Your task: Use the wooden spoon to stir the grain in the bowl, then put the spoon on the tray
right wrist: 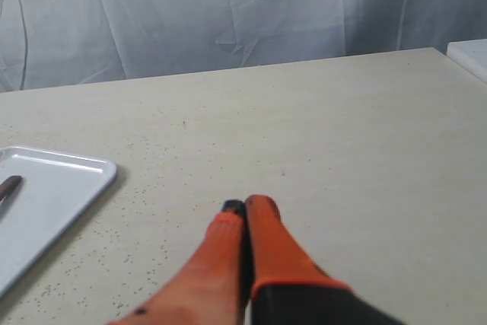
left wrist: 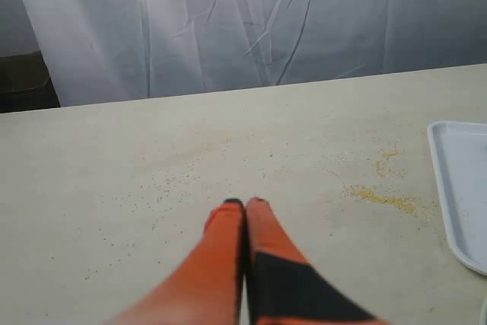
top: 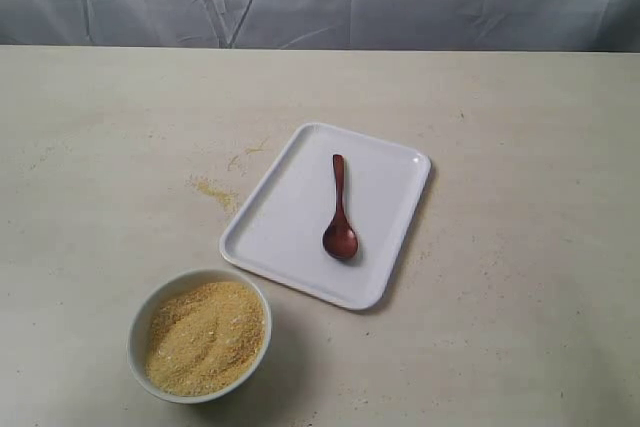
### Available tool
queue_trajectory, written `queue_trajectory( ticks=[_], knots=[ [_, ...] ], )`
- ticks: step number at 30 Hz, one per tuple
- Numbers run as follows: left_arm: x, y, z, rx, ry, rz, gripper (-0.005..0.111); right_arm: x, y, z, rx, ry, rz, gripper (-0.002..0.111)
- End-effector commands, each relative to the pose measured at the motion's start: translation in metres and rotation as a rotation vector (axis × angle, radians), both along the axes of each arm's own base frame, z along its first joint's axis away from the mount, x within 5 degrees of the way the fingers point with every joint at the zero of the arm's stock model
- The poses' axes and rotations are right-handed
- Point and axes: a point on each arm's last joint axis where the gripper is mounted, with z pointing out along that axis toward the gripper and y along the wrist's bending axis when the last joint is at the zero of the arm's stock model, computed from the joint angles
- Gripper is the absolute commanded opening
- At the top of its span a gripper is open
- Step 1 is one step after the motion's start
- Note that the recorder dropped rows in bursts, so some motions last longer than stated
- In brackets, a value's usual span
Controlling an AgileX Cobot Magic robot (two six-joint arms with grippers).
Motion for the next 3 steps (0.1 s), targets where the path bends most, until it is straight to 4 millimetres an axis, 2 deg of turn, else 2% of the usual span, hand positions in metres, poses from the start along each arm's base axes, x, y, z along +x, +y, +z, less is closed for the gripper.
queue_trajectory(
  ticks=[1,3],
  knots=[
    [-0.0002,-0.0007,-0.0007,-0.01,-0.003,-0.01,0.0,-0.0001,0.0002,0.0004,0.0,-0.013,0.003,0.0],
    [-0.0002,-0.0007,-0.0007,-0.01,-0.003,-0.01,0.0,-0.0001,0.0002,0.0004,0.0,-0.013,0.003,0.0]
  ],
)
